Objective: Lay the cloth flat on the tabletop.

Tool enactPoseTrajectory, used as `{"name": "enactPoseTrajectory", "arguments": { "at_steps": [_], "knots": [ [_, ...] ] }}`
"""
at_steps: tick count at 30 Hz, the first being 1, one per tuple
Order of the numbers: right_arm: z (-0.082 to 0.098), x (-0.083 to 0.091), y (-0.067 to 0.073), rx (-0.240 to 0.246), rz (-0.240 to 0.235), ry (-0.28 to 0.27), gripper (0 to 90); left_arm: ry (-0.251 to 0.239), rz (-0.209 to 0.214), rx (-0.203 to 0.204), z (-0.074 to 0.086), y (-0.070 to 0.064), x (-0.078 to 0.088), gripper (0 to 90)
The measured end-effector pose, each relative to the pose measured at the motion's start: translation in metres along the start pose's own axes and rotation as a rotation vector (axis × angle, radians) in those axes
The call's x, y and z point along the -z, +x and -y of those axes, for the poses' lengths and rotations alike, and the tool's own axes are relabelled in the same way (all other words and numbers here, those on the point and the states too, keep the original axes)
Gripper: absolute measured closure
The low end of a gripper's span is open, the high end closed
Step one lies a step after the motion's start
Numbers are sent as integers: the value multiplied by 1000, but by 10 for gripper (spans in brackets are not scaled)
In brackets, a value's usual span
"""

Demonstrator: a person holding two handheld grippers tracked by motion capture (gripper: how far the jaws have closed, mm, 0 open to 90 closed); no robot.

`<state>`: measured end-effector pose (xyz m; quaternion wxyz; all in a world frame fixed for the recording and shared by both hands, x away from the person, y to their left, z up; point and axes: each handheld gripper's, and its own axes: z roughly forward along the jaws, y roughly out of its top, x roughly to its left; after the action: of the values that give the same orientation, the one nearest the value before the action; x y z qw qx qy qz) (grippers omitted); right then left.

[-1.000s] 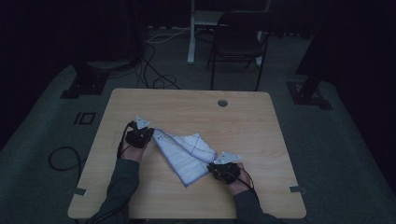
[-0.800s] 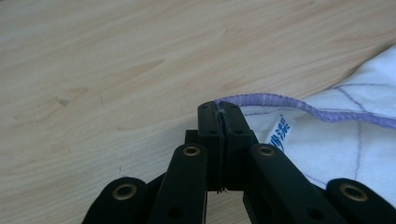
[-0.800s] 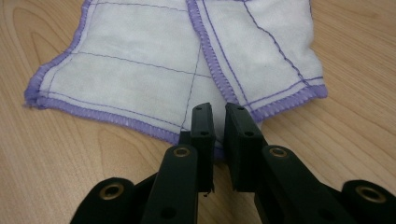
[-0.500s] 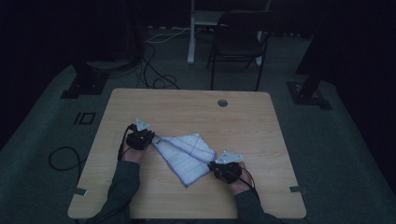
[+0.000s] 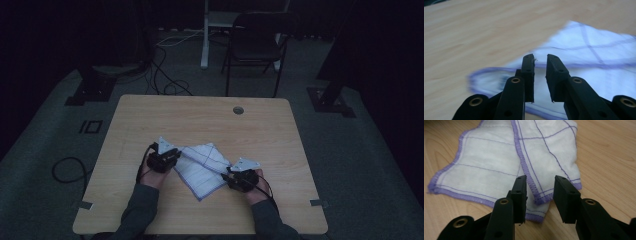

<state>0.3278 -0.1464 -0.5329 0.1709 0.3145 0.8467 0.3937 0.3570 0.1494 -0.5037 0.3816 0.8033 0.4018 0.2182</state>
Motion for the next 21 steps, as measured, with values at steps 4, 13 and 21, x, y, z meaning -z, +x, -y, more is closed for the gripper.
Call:
{"name": "enactPoseTrajectory", "arguments": {
  "at_steps": [4, 13, 21],
  "knots": [
    [1, -5, 0, 21, 17, 28, 622, 9, 60, -11, 7, -25, -7, 767],
    [0, -10, -1, 20, 36, 40, 775, 51, 168, -77, 22, -73, -16, 764],
    [-4, -1, -9, -22, 67, -24, 875, 81, 183, -113, 29, -85, -16, 805]
  ]
}}
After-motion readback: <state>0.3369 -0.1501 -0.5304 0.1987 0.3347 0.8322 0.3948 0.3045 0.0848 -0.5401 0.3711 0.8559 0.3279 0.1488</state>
